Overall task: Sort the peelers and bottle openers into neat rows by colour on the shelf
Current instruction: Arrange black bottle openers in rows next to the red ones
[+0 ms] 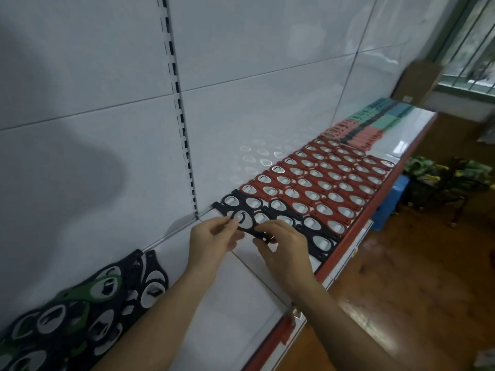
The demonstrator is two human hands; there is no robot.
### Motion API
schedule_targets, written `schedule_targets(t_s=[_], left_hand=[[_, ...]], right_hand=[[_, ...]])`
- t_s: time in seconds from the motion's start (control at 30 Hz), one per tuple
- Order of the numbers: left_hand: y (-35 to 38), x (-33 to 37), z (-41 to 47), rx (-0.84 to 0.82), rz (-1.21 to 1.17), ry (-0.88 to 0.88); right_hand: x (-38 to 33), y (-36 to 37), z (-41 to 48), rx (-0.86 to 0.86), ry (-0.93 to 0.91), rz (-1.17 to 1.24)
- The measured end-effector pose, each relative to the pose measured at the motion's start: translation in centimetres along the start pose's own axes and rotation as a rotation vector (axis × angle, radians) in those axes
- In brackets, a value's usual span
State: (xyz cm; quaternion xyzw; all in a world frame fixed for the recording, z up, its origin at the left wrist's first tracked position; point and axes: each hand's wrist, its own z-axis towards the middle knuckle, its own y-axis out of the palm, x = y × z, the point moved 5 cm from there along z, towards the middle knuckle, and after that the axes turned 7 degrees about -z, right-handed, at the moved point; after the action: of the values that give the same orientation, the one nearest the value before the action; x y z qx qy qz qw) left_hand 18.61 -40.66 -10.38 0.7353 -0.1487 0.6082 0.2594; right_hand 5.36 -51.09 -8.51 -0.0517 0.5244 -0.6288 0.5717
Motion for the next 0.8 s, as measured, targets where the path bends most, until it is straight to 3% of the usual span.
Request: schedule_targets(t_s=[0.13, 0.2, 0.37, 0.63, 0.8], left_hand=[[0.0, 1.4, 1.8, -0.022, 0.626, 0.527], [0.2, 0.3, 2.6, -0.066, 0.841, 0.636], [0.6, -1.8, 3.4, -0.131, 1.066, 0.627], [0.5, -1.9, 3.3, -0.118, 1.133, 0.599], [0.3, -2.1, 3.4, -0.129, 1.131, 0.617]], right_hand=[[1.6, -1.7, -0.2, 0.056, 0.123, 0.062], [1.8, -2.4, 0.1, 0.081, 0.156, 0.127], [1.7, -3.6, 3.0, 0.016, 0.256, 0.296], [0.9, 0.1, 6.2, -0.463, 0.016, -0.021], [1.3, -0.3, 4.2, -0.171, 0.046, -0.102]])
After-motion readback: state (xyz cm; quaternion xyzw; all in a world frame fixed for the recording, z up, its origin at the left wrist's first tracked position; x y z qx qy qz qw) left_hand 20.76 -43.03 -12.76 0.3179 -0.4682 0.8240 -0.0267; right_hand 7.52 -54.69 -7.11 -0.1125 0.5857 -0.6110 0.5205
